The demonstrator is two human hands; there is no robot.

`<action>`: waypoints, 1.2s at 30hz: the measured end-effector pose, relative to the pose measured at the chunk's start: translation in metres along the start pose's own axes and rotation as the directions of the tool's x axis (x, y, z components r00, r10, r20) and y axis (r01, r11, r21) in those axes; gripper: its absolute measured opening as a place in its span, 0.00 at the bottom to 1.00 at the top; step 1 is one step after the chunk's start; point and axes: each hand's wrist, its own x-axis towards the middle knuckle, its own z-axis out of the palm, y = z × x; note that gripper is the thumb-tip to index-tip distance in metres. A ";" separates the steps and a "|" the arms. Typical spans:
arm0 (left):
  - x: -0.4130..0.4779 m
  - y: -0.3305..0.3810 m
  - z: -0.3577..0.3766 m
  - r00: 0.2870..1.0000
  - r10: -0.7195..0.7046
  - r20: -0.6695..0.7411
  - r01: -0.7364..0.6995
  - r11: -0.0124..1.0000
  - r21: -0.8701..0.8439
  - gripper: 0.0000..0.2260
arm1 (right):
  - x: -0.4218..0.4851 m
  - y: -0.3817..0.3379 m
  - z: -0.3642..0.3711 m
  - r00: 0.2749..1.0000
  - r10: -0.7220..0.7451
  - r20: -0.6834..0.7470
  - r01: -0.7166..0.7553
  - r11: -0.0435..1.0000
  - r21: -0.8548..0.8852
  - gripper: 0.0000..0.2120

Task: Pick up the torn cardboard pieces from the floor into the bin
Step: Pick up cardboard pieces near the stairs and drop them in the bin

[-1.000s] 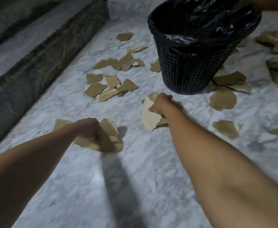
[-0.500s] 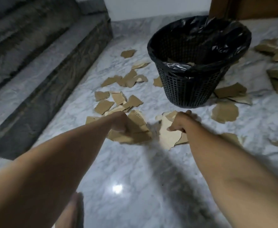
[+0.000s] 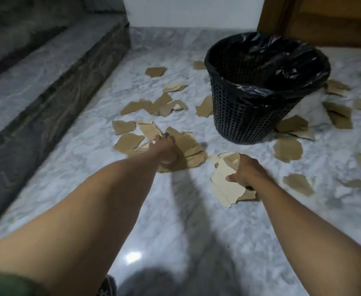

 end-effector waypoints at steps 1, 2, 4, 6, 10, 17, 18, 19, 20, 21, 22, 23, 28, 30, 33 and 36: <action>0.009 0.000 -0.001 1.000 0.014 0.002 -0.014 1.000 0.005 0.30 | -0.004 0.003 -0.002 1.000 0.007 -0.015 -0.007 0.999 0.036 0.39; 0.018 0.002 -0.003 0.999 0.030 0.010 -0.030 1.000 -0.004 0.31 | -0.008 0.006 -0.006 0.999 0.011 -0.033 -0.009 0.998 0.061 0.39; 0.037 0.007 -0.008 0.998 0.024 0.060 -0.022 0.999 -0.041 0.30 | -0.011 0.015 -0.016 0.998 -0.004 -0.059 0.010 0.996 0.092 0.38; 0.056 0.014 -0.011 0.990 -0.095 0.099 0.103 0.991 -0.081 0.28 | -0.012 0.021 -0.026 0.997 -0.025 -0.068 0.032 0.994 0.104 0.37; 0.071 0.024 -0.014 0.962 -0.241 0.131 0.252 0.965 -0.070 0.26 | -0.017 0.018 -0.030 0.997 -0.062 -0.040 0.064 0.995 0.070 0.34; 0.060 0.025 -0.010 0.998 0.064 0.024 -0.067 0.984 0.163 0.16 | -0.026 -0.018 -0.033 0.983 -0.139 -0.121 0.154 0.981 0.119 0.32; 0.055 0.026 -0.009 0.992 0.121 0.036 -0.126 0.970 0.209 0.16 | -0.026 -0.026 -0.036 0.982 -0.156 -0.109 0.166 0.981 0.096 0.33; 0.048 0.027 -0.010 0.983 0.177 0.046 -0.182 0.952 0.244 0.16 | -0.028 -0.034 -0.044 0.981 -0.168 -0.097 0.175 0.983 0.059 0.34; 0.044 0.029 -0.011 0.973 0.225 0.049 -0.230 0.937 0.263 0.16 | -0.031 -0.042 -0.057 0.978 -0.188 -0.087 0.191 0.981 0.026 0.34; 0.037 0.031 -0.015 0.967 0.248 0.048 -0.252 0.933 0.256 0.17 | -0.033 -0.049 -0.073 0.974 -0.210 -0.080 0.211 0.977 0.003 0.33; 0.033 0.032 -0.019 0.965 0.259 0.051 -0.264 0.935 0.239 0.18 | -0.036 -0.056 -0.090 0.967 -0.241 -0.079 0.242 0.970 0.003 0.30; 0.030 0.032 -0.027 0.966 0.246 0.073 -0.256 0.950 0.180 0.19 | -0.040 -0.063 -0.107 0.958 -0.275 -0.080 0.276 0.961 0.013 0.27; 0.006 0.002 -0.092 0.992 0.126 0.004 -0.113 0.902 -0.417 0.16 | -0.064 -0.096 -0.173 0.838 -0.446 -0.314 0.517 0.834 0.195 0.24; 0.002 -0.008 -0.121 0.985 -0.097 -0.142 -0.049 0.634 -0.772 0.17 | -0.069 -0.101 -0.193 0.758 -0.401 -0.514 0.589 0.759 0.276 0.25; -0.005 0.004 -0.170 0.867 -0.371 -0.334 -0.263 0.229 -0.937 0.11 | -0.069 -0.099 -0.221 0.627 -0.224 -0.746 0.663 0.657 0.360 0.27; -0.008 0.046 -0.223 0.818 -0.398 -0.415 -0.453 -0.001 -0.892 0.16 | -0.067 -0.092 -0.242 0.558 -0.047 -0.828 0.667 0.620 0.414 0.32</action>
